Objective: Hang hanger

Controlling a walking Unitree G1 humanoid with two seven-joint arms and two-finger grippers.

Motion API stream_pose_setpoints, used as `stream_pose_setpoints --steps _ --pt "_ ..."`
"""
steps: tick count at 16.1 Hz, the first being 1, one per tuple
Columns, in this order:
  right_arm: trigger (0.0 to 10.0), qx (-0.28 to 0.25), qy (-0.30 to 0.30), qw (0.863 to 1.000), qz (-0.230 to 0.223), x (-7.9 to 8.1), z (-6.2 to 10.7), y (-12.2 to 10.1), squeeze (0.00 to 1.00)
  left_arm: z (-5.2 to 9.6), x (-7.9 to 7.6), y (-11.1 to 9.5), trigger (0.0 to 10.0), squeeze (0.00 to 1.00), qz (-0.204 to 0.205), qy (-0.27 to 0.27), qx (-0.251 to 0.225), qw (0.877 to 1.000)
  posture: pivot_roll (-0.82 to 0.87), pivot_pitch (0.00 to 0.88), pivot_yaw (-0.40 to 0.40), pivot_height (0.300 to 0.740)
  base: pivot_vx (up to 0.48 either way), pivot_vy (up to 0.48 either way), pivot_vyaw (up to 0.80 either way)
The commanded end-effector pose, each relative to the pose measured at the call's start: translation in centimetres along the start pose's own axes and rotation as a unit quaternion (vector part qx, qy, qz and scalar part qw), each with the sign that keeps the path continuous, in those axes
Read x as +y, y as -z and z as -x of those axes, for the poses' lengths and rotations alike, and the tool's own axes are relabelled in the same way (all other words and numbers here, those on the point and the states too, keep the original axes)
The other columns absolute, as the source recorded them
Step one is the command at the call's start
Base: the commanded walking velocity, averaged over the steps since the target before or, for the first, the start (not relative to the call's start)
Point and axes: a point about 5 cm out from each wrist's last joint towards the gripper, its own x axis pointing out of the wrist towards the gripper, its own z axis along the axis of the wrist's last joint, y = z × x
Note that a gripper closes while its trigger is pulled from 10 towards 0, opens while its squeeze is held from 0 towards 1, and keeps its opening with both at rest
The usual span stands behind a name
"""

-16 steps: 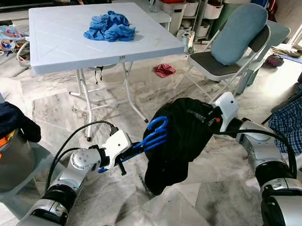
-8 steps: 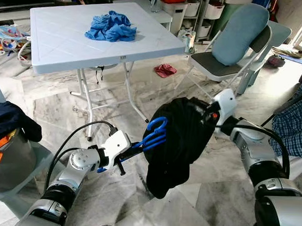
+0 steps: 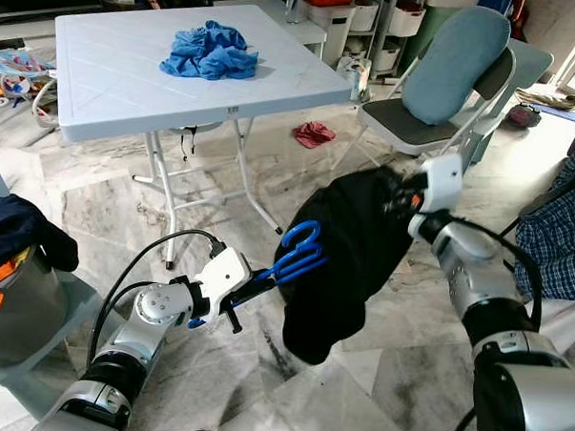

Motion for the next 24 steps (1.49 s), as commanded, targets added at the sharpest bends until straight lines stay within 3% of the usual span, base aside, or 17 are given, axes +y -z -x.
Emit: stream_pose_setpoints --steps 1,5,6,7,10,14,16,17,19,20,21,22,23,24 --pt "0.0 -0.009 0.035 0.999 -0.007 -0.8 -0.2 -0.8 0.0 0.0 0.4 -0.9 0.0 0.0 -0.002 -0.018 -0.032 0.999 -0.11 0.0 -0.041 0.74 0.0 0.0 0.0" --pt "0.0 -0.032 0.119 0.992 0.007 -2.4 -0.2 -2.2 0.0 0.2 -0.6 -0.3 0.0 0.0 0.028 -0.029 -0.04 0.998 -0.1 0.0 -0.045 0.74 0.0 0.0 0.0" --pt "0.0 -0.041 0.149 0.988 0.018 -3.0 -0.1 -2.8 0.0 0.3 -0.9 0.0 0.0 0.0 0.041 -0.03 -0.04 0.998 -0.1 0.0 -0.045 0.74 0.0 0.0 0.0" --pt "0.0 -0.066 0.215 0.974 0.032 -4.4 0.2 -4.4 0.0 0.9 -1.5 0.9 0.0 0.0 0.045 -0.017 -0.021 0.999 -0.1 0.0 -0.046 0.74 0.0 0.0 0.0" --pt "0.0 -0.085 0.236 0.967 0.043 -4.9 0.3 -5.6 0.0 1.2 -1.7 1.5 0.0 0.0 0.033 0.002 0.008 0.999 -0.1 0.0 -0.046 0.74 0.0 0.0 0.0" --pt "0.0 -0.11 0.271 0.951 0.098 -5.4 0.3 -7.6 0.0 1.9 -1.3 2.1 0.0 0.0 0.021 0.027 0.053 0.998 -0.1 0.0 -0.039 0.74 0.0 0.0 0.0" --pt "0.0 -0.091 0.319 0.933 0.14 -6.5 1.0 -7.6 0.0 2.7 -1.2 2.1 0.0 0.0 0.023 0.014 0.048 0.998 -0.09 0.0 -0.038 0.74 0.0 0.0 0.0" --pt "0.0 -0.084 0.333 0.928 0.144 -6.9 1.3 -7.3 0.0 3.1 -1.2 2.0 0.0 0.0 0.027 0.003 0.043 0.999 -0.09 0.0 -0.037 0.74 0.0 0.0 0.0" --pt "0.0 -0.061 0.33 0.931 0.144 -7.2 1.7 -6.1 0.0 3.9 -0.1 1.9 0.0 0.0 0.044 -0.1 0.027 0.994 -0.09 0.0 -0.037 0.74 0.0 0.0 0.0" --pt "0.0 -0.049 0.31 0.937 0.152 -6.8 1.8 -5.1 0.0 4.5 1.4 2.2 0.0 0.0 0.068 -0.221 0.03 0.972 -0.08 0.0 -0.038 0.74 0.0 0.0 0.0" --pt "0.0 -0.045 0.303 0.94 0.15 -6.7 1.8 -4.8 0.0 4.5 1.6 2.2 0.8 0.0 0.075 -0.24 0.026 0.967 -0.08 0.0 -0.038 0.74 0.0 0.0 0.0" --pt "0.0 -0.031 0.277 0.951 0.133 -6.2 1.9 -3.5 0.0 4.8 2.3 2.0 4.5 0.0 0.11 -0.305 0.014 0.946 -0.08 0.0 -0.038 0.74 0.0 0.0 0.0" --pt "0.0 -0.024 0.259 0.957 0.126 -5.9 1.9 -2.9 0.0 4.7 2.5 2.1 6.1 0.0 0.125 -0.338 0.023 0.933 -0.08 0.0 -0.038 0.74 0.0 0.0 0.0" --pt "0.0 -0.023 0.249 0.961 0.119 -5.6 2.0 -2.5 0.0 4.4 2.7 1.7 10.0 0.0 0.118 -0.352 0.023 0.928 -0.08 0.0 -0.035 0.74 0.0 0.0 0.0"
